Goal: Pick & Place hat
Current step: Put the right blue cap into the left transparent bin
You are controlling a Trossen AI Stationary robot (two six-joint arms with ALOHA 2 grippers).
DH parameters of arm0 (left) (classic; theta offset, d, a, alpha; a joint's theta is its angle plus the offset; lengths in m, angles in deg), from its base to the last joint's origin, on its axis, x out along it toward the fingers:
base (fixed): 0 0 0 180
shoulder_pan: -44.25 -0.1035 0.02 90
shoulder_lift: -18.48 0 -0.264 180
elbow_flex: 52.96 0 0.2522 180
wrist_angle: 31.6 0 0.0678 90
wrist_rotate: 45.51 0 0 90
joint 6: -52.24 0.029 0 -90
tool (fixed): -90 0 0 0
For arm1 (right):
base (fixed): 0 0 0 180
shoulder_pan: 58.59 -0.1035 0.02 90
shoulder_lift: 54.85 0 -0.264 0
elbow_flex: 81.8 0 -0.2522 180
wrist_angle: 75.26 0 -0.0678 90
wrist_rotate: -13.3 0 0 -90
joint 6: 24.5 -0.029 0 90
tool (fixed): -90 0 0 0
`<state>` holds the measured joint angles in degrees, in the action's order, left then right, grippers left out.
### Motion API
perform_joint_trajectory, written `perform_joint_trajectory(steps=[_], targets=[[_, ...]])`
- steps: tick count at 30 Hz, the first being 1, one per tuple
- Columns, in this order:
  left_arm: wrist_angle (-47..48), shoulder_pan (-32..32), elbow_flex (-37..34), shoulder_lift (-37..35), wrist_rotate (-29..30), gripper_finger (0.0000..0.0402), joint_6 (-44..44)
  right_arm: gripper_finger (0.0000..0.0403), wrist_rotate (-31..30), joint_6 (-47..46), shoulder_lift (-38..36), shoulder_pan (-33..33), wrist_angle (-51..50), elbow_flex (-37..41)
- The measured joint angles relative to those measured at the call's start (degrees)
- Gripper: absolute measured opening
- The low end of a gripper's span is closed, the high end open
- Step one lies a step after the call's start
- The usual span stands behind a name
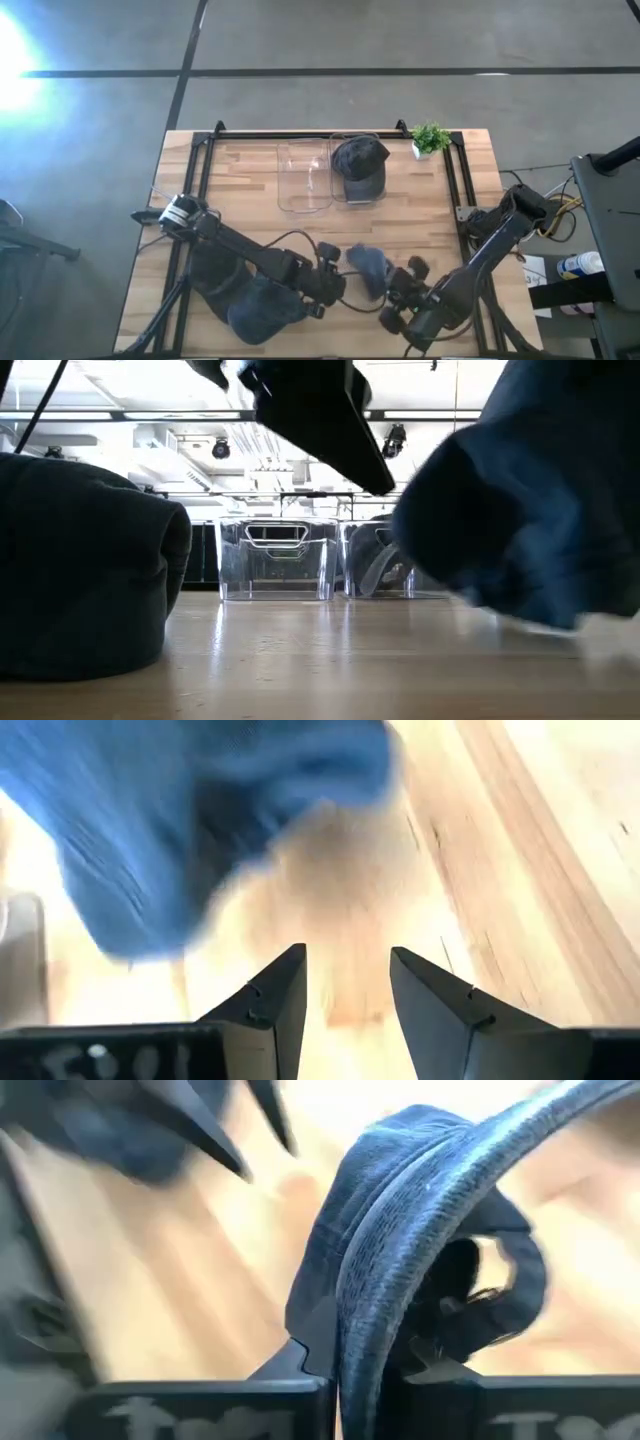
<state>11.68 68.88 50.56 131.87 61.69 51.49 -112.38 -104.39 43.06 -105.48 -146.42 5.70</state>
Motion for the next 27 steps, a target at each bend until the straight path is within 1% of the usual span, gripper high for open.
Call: perform_joint_trajectory(steps=[3, 5, 10, 14, 17, 18, 19, 22, 24, 26, 27], targets=[[6.31, 0.07, 3.04, -0.12, 1.52, 0.014, -2.68, 0.0014, 1.84, 8.45, 0.46, -0.14, -11.51, -5.67], [9.02, 0.02, 4.18, -0.16, 3.1, 0.014, -4.83, 0.0014, 2.77, 15.58, 2.11, -0.17, -17.4, -9.84], [14.86, -0.63, 4.78, -0.58, 8.97, 0.014, -10.44, 0.0013, 3.59, 31.88, 11.05, -2.28, -28.31, -20.62], [18.46, -1.91, 2.61, -2.18, 9.91, 0.014, -16.04, 0.0013, 4.18, 42.1, 20.27, -6.22, -32.74, -26.73], [15.43, -2.77, -0.86, -4.04, 9.58, 0.014, -16.97, 0.0013, 4.07, 47.86, 26.51, -9.61, -32.32, -30.28], [12.62, -3.2, -2.62, -4.74, 8.04, 0.014, -17.01, 0.0013, 3.84, 48.87, 28.74, -10.5, -32.15, -31.73], [9.55, -3.82, -4.37, -5.29, 5.3, 0.014, -16.99, 0.0013, 3.78, 49.86, 30.91, -11.33, -31.91, -32.95], [-0.97, -6.02, -10.0, -5.84, -8.24, 0.014, -17.85, 0.0013, 3.81, 52.52, 38.54, -13.7, -32.22, -36.6], [-6.78, -7.21, -13.42, -5.74, -15.37, 0.014, -20.35, 0.0013, 3.9, 54.42, 42.58, -15.03, -32.84, -39.51], [-12.23, -8.04, -16.26, -5.69, -19.41, 0.014, -22.72, 0.0013, 4.06, 55.06, 45.58, -16.02, -33.28, -42.71], [-14.13, -8.19, -17.36, -5.69, -20.4, 0.014, -23.36, 0.0013, 4.34, 55.14, 46.67, -16.35, -33.42, -43.9]])
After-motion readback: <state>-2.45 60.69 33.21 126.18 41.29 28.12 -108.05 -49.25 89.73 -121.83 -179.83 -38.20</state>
